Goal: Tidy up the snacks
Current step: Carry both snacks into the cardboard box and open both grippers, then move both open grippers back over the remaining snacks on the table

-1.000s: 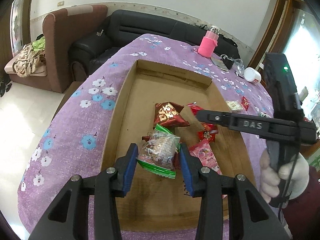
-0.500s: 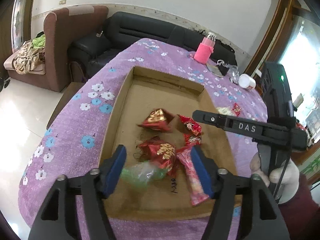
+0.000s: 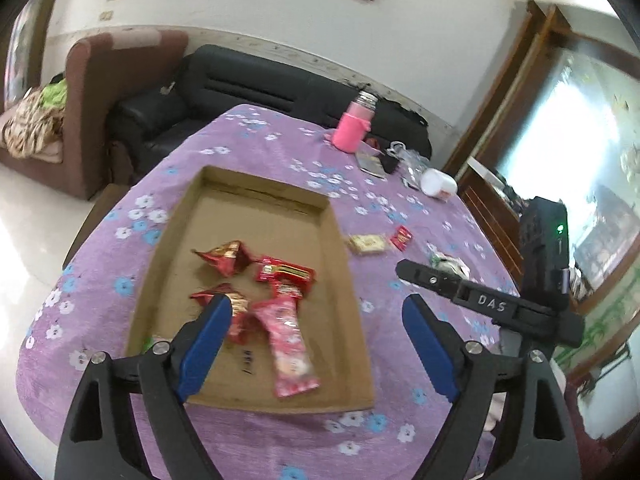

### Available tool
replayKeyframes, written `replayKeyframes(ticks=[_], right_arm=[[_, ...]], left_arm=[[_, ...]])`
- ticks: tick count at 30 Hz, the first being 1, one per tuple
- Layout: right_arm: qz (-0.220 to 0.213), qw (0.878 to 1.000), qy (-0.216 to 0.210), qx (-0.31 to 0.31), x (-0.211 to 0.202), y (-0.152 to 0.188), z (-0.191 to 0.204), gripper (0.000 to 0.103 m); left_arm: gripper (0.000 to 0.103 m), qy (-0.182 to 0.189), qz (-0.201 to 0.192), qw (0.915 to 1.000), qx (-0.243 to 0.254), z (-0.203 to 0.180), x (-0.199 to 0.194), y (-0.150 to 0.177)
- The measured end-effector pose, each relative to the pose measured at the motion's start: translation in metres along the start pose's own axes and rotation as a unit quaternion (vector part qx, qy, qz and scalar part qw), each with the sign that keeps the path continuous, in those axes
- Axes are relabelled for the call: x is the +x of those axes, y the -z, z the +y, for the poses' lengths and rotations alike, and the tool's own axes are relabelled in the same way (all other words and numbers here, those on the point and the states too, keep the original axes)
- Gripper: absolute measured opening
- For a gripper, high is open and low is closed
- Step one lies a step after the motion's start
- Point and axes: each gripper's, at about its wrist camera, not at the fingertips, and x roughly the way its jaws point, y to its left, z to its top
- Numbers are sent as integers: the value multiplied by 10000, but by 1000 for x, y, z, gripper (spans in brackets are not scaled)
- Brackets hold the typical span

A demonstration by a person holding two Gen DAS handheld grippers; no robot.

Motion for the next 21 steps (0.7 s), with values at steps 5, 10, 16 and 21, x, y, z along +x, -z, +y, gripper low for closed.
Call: replayKeyframes(ticks=[5, 10, 16, 21], right_arm=[[-320, 9991, 51, 291, -43, 8, -27, 26], [-593, 9971, 181, 436, -82, 10, -45, 25], [-1027, 9928, 384, 482, -146, 5, -63, 25], [-1691, 9826, 479, 602, -220, -11, -73, 25]], left_arm=[[86, 475, 53, 9987, 152, -36, -7, 4], [86, 711, -61, 9962, 504, -76, -31, -2], [86, 875, -415, 9917, 844, -113, -75, -29], [87, 1023, -703, 9862, 1092, -140, -118, -52]])
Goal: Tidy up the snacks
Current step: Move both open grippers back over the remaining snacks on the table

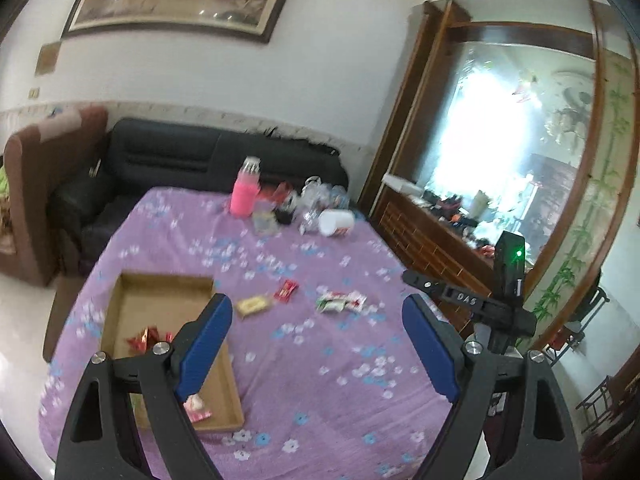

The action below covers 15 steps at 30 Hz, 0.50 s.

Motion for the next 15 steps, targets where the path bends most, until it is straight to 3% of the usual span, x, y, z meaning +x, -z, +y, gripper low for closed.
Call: replayKeyframes(ticks=[4, 6, 8, 15], right_arm=[[-303, 9993, 44, 196, -44, -24, -10, 26], [-376, 9989, 101, 275, -60, -31, -15, 34], [-435, 9985, 211, 275, -73, -39, -17, 35], [-347, 9944, 1001, -5, -103, -60, -17, 35]], left_arm=[[87, 182, -86, 9998, 89, -17, -21, -20], [87, 302, -32, 9995, 73, -23, -26, -27], [87, 396, 28, 9992, 62, -28, -28, -31], [87, 560, 333, 9975, 257, -49, -17, -39]])
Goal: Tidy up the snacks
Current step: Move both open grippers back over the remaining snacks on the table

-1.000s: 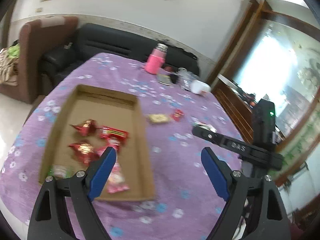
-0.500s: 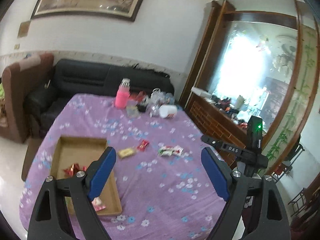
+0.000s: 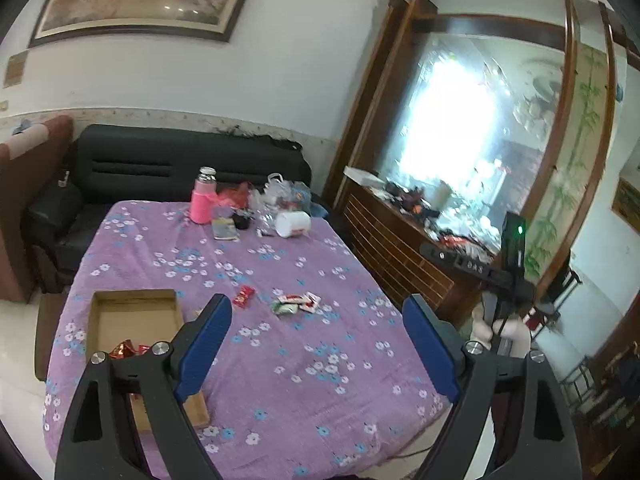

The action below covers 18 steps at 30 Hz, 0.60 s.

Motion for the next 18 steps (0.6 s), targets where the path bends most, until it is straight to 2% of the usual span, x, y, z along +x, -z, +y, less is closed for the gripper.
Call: replayKeyframes(ticks=[4, 6, 9, 13, 18], right_arm=[[62, 9997, 247, -28, 6, -10, -7, 35], [116, 9995, 293, 44, 15, -10, -14, 39], [336, 9988, 281, 222, 46, -1, -25, 41], [776, 9961, 312, 296, 97, 18, -33, 41], [1201, 9918, 239, 365, 160, 33, -34, 41]], left_arm=[[87, 161, 60, 9998, 97, -6, 15, -7], [87, 290, 74, 9995, 46, -3, 24, -5], [87, 485, 258, 9984, -139, 10, 45, 4], [87, 726, 717, 9923, -697, 46, 82, 26], [87, 398, 732, 9935, -771, 82, 103, 49]])
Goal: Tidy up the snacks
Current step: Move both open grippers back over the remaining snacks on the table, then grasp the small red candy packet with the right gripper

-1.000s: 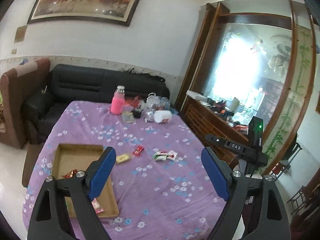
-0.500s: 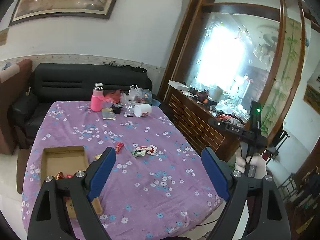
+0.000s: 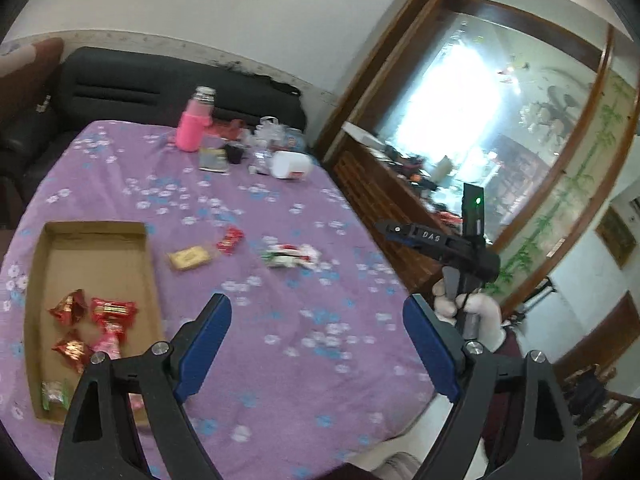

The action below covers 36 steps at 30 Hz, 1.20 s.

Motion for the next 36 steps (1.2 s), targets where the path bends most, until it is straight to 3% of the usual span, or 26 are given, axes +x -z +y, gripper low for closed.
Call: replayKeyframes(ticks=[8, 14, 20, 23, 27, 29, 30, 36], right_arm=[[636, 9979, -103, -38, 101, 0, 18, 41], [810, 9962, -320, 93, 160, -4, 32, 41], [1141, 9932, -200, 93, 228, -2, 51, 41], [1131, 9935, 52, 65, 250, -4, 60, 41], [1190, 9908, 614, -178, 275, -6, 66, 41], [1313, 9854, 918, -580, 285, -2, 70, 40], [1306, 9835, 1003, -746, 285, 1, 73, 32], [1503, 9747, 1004, -1313, 257, 30, 85, 23]], left_arm=[[87, -457, -66, 9985, -280, 70, 15, 6], [87, -944, -216, 9942, -463, 100, 14, 11], [87, -1013, -122, 9938, -452, 114, 24, 19], [87, -925, -48, 9943, -535, 118, 32, 20], [87, -841, 20, 9950, -541, 117, 42, 21], [87, -801, 39, 9953, -539, 115, 44, 22], [87, -760, 47, 9957, -535, 114, 44, 23], [87, -558, 83, 9968, -572, 108, 48, 25]])
